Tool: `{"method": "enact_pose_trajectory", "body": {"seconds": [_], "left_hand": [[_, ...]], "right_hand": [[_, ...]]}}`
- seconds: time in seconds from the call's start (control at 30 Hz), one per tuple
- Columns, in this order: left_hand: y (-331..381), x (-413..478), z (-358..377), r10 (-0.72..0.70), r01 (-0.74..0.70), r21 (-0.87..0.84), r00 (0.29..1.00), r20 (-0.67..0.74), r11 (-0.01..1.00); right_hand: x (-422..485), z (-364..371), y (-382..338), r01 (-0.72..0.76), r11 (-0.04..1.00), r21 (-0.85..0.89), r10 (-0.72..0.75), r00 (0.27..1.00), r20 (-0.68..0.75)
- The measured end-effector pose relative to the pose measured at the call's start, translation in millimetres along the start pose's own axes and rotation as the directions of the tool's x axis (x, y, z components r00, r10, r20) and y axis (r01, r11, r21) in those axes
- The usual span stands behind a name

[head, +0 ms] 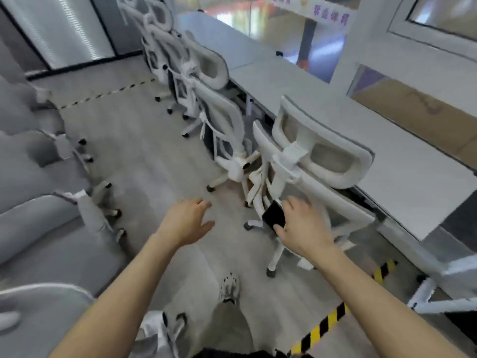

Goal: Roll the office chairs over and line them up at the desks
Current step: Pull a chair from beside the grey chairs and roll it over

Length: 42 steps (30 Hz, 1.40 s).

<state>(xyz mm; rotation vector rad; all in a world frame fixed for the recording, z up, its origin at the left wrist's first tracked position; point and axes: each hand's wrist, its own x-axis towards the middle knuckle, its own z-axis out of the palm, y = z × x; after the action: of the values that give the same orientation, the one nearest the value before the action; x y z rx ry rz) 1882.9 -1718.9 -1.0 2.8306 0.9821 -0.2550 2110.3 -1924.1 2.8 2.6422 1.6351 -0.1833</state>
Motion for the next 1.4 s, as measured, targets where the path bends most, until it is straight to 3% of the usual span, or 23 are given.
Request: {"method": "enact_pose_trajectory", "body": {"seconds": [0.17, 0.27, 0.47, 0.67, 0.93, 1.13, 1.4], "left_hand": [[-13, -148, 29, -0.245, 0.248, -0.019, 0.964, 0.099, 0.969], [-19, -229, 46, -0.337, 0.346, -0.027, 0.926, 0.169, 0.938], [-34, -395, 76, -0.481, 0.49, -0.024, 0.863, 0.156, 0.872], [-78, -590, 120, -0.622, 0.627, 0.015, 0.77, 0.146, 0.779], [-137, -838, 155, -0.701, 0.714, 0.046, 0.67, 0.243, 0.699], [-213, -906, 176, -0.719, 0.738, 0.043, 0.64, 0.272, 0.673], [-385, -920, 191, -0.623, 0.609, 0.141, 0.743, 0.244, 0.781]], "right_hand": [[-48, 14, -72, 0.244, 0.968, 0.061, -0.251, 0.911, 0.328], [-82, 36, -117, 0.306, 0.95, 0.069, -0.307, 0.862, 0.404], [-163, 58, -223, 0.464, 0.878, 0.118, -0.465, 0.767, 0.442], [-273, 77, -352, 0.575, 0.814, 0.08, -0.564, 0.75, 0.347], [-421, 99, -517, 0.654, 0.751, 0.084, -0.637, 0.687, 0.349], [-450, 110, -621, 0.653, 0.755, 0.063, -0.627, 0.69, 0.362], [-412, 151, -788, 0.559, 0.824, 0.095, -0.557, 0.767, 0.318]]}}
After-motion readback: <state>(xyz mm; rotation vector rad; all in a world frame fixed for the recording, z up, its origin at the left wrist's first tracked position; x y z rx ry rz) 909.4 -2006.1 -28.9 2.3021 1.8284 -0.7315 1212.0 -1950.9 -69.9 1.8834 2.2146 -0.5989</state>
